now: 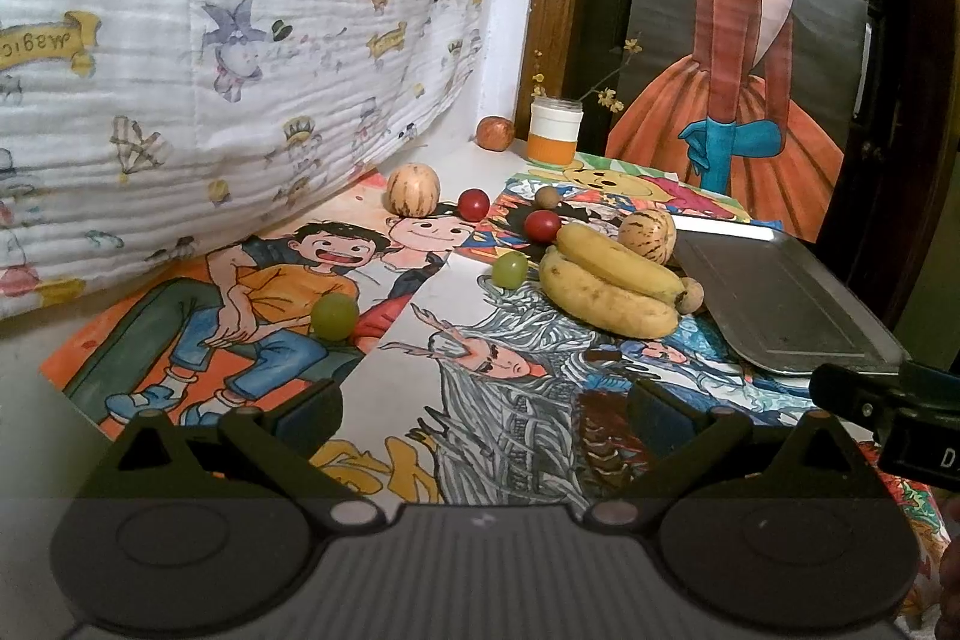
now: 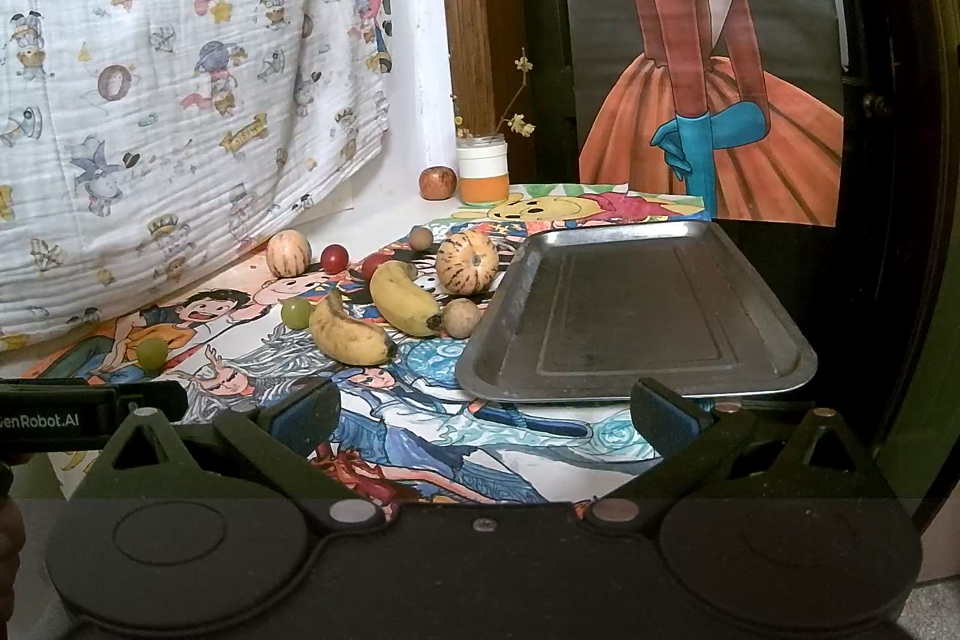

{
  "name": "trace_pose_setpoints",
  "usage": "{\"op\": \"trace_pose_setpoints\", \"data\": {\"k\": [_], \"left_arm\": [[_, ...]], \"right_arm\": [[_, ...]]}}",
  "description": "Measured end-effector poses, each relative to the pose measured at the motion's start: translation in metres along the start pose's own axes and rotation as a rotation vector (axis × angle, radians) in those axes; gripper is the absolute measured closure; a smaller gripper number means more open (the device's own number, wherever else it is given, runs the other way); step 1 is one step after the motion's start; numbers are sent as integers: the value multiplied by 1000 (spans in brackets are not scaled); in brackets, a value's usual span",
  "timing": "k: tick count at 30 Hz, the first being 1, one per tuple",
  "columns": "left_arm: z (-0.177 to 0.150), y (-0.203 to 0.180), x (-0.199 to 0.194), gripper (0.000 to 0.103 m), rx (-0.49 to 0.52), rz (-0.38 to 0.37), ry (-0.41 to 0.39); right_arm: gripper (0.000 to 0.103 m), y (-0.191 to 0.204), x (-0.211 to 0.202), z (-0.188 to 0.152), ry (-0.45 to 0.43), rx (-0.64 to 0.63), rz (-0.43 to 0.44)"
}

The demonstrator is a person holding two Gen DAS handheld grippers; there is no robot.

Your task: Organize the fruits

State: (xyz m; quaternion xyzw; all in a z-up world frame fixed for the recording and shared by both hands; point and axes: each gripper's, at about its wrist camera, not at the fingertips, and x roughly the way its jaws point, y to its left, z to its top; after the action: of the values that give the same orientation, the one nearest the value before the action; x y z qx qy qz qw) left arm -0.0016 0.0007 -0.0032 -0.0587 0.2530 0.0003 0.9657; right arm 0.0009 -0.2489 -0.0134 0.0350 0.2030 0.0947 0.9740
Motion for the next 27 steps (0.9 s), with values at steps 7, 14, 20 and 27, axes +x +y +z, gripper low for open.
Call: {"op": "trace_pose_setpoints", "data": {"k": [7, 14, 20, 27], "left_arm": [[0, 3, 0, 0, -18, 5, 5], [0, 6, 2, 0, -30, 6, 11], [4, 10, 3, 0, -50, 4, 9], [14, 30, 8, 0, -89, 72, 4]], "right_arm": [[0, 0, -5, 4, 14, -8, 21], [0, 0, -2, 3, 26, -4, 16], [0, -2, 1, 9, 40, -6, 21], [0, 0, 15, 17, 147, 11, 182]]}}
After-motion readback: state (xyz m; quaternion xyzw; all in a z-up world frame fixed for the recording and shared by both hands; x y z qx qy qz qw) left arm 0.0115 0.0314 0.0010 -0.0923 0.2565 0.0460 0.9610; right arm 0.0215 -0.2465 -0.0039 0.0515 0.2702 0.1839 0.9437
